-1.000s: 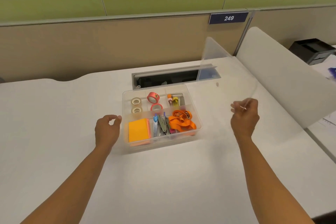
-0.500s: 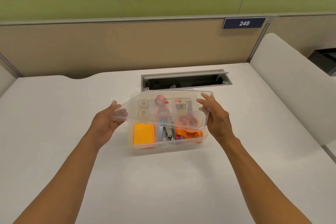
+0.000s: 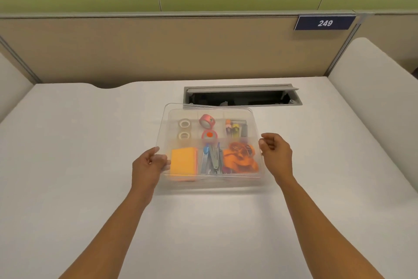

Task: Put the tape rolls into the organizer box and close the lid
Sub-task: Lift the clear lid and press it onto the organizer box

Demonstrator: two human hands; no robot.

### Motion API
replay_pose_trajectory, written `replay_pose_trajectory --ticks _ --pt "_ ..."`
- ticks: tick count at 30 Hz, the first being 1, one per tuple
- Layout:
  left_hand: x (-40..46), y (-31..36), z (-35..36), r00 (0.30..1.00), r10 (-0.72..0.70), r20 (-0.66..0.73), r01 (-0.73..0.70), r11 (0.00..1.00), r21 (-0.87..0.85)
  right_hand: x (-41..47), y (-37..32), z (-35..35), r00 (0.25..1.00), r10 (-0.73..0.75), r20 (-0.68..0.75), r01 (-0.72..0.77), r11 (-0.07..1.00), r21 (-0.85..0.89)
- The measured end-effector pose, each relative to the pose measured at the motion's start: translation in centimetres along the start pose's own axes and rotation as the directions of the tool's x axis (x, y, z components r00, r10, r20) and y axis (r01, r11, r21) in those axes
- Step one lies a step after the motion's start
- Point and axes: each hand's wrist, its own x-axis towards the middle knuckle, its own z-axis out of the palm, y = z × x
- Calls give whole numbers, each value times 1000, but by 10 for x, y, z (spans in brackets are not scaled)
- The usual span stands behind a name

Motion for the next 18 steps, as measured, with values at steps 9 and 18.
replay_pose_trajectory --ticks 9,18 --pt "-5 -11 17 986 145 -82 -95 895 436 14 3 11 996 71 -52 -82 966 -246" --pt "6 -20 21 995 89 -53 -55 887 458 16 17 25 993 25 113 16 938 -346"
